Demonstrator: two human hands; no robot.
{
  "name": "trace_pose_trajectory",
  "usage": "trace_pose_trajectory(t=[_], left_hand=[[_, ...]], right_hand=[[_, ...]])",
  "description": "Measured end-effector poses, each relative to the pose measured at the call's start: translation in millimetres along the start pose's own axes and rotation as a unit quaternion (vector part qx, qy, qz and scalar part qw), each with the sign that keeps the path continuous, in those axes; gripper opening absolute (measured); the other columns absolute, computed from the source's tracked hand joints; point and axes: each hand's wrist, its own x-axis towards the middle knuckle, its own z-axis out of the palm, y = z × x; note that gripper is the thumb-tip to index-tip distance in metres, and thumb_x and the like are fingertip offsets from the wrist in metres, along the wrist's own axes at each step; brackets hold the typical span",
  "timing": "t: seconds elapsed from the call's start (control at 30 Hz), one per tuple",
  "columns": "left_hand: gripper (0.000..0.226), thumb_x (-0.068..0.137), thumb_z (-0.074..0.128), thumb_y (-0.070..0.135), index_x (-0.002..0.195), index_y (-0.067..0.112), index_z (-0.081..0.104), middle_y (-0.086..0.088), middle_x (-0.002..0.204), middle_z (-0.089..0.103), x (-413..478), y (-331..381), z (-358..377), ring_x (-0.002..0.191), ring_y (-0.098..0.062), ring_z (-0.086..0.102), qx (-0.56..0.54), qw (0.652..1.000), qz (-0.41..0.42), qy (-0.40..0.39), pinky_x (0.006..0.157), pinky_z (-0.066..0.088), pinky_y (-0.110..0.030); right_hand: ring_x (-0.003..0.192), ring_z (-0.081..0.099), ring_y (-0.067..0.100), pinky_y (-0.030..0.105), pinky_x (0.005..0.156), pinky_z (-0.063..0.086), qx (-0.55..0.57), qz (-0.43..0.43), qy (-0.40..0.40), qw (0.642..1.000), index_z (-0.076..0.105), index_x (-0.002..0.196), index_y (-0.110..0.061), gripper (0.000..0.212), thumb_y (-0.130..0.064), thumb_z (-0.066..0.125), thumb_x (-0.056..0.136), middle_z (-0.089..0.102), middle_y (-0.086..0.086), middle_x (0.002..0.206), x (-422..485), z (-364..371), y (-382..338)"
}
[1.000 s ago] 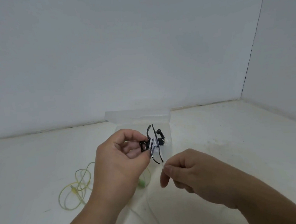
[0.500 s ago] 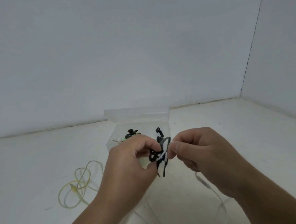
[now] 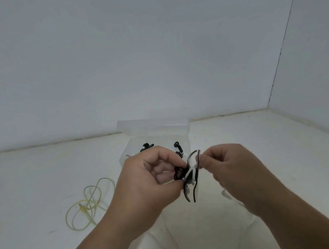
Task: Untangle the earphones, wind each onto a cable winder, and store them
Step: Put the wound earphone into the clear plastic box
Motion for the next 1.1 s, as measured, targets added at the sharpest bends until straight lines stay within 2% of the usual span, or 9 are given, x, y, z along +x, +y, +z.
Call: trace_pose_trajectory(t=[0.1, 0.17, 0.27, 0.3, 0.43, 0.63, 0.8, 0.97, 1.1], left_hand=[[0.028, 0.058, 0.073, -0.005, 0.069, 0.020, 0.072, -0.010, 0.077, 0.075, 3, 0, 0, 0.069, -0.022, 0.073, -0.061, 0.997, -0.009, 0.044, 0.066, 0.059, -0.029], [0.026, 0.057, 0.075, -0.002, 0.071, 0.020, 0.072, -0.011, 0.081, 0.075, 5, -2, -3, 0.072, -0.026, 0.074, -0.062, 0.994, 0.000, 0.093, 0.070, 0.058, -0.031], [0.024, 0.059, 0.076, 0.003, 0.077, 0.019, 0.071, -0.011, 0.078, 0.076, 8, -5, -9, 0.077, -0.041, 0.071, -0.024, 0.986, -0.003, 0.162, 0.081, 0.055, -0.045], [0.024, 0.061, 0.077, 0.001, 0.078, 0.017, 0.071, -0.010, 0.075, 0.076, 9, -6, -11, 0.075, -0.042, 0.070, -0.009, 0.985, -0.005, 0.171, 0.080, 0.055, -0.044], [0.028, 0.073, 0.073, -0.016, 0.083, 0.010, 0.069, -0.001, 0.062, 0.070, 9, -6, -12, 0.056, -0.014, 0.065, 0.023, 0.985, -0.007, 0.174, 0.061, 0.050, -0.022], [0.026, 0.072, 0.077, -0.011, 0.083, 0.011, 0.070, 0.010, 0.055, 0.063, 8, -7, -9, 0.048, 0.000, 0.055, 0.083, 0.980, 0.009, 0.179, 0.053, 0.045, -0.011], [0.031, 0.069, 0.080, -0.004, 0.080, 0.024, 0.071, 0.011, 0.077, 0.072, 5, -9, -8, 0.072, -0.004, 0.067, 0.154, 0.970, 0.051, 0.181, 0.067, 0.051, -0.012], [0.035, 0.070, 0.078, -0.003, 0.080, 0.030, 0.071, 0.006, 0.064, 0.065, 7, -8, -10, 0.061, -0.008, 0.059, 0.147, 0.977, 0.030, 0.155, 0.060, 0.049, -0.018], [0.028, 0.067, 0.078, 0.010, 0.086, 0.030, 0.071, -0.023, 0.068, 0.060, 9, -10, -14, 0.060, -0.019, 0.049, 0.094, 0.985, 0.004, 0.142, 0.058, 0.046, -0.032]], right_hand=[[0.049, 0.029, 0.014, 0.022, 0.045, 0.024, -0.037, 0.032, -0.115, 0.992, 0.068, 0.060, -0.028, 0.042, -0.035, 0.055, 0.099, 0.038, 0.002, 0.059, -2, 11, 3], [0.050, 0.031, 0.014, 0.023, 0.046, 0.026, -0.021, 0.027, -0.172, 0.984, 0.071, 0.068, -0.020, 0.041, -0.031, 0.051, 0.102, 0.042, 0.003, 0.059, -4, 16, 1], [0.050, 0.037, 0.013, 0.021, 0.049, 0.031, -0.027, 0.003, -0.214, 0.976, 0.070, 0.082, -0.017, 0.031, -0.026, 0.050, 0.103, 0.048, -0.002, 0.057, -7, 18, -3], [0.052, 0.036, 0.015, 0.022, 0.049, 0.030, -0.025, -0.004, -0.217, 0.976, 0.070, 0.083, -0.017, 0.028, -0.026, 0.051, 0.102, 0.047, 0.000, 0.057, -8, 18, -4], [0.054, 0.032, 0.019, 0.026, 0.051, 0.028, -0.023, -0.001, -0.213, 0.977, 0.072, 0.083, -0.015, 0.025, -0.025, 0.056, 0.100, 0.042, 0.005, 0.058, -10, 14, -7], [0.043, 0.034, 0.012, 0.023, 0.048, 0.032, -0.015, 0.015, -0.229, 0.973, 0.073, 0.080, -0.012, 0.033, -0.028, 0.054, 0.101, 0.043, 0.000, 0.051, -13, 8, -13], [0.044, 0.032, 0.012, 0.023, 0.047, 0.029, 0.004, -0.002, -0.225, 0.974, 0.073, 0.076, -0.010, 0.029, -0.027, 0.060, 0.096, 0.040, 0.001, 0.052, -15, 8, -15], [0.045, 0.027, 0.013, 0.023, 0.044, 0.024, 0.082, 0.002, -0.145, 0.986, 0.072, 0.067, -0.009, 0.031, -0.016, 0.060, 0.095, 0.037, -0.001, 0.049, -11, 6, -14], [0.047, 0.022, 0.016, 0.023, 0.043, 0.018, 0.148, 0.036, -0.111, 0.982, 0.071, 0.062, -0.011, 0.036, -0.014, 0.057, 0.096, 0.035, 0.002, 0.051, -8, 3, -14]])
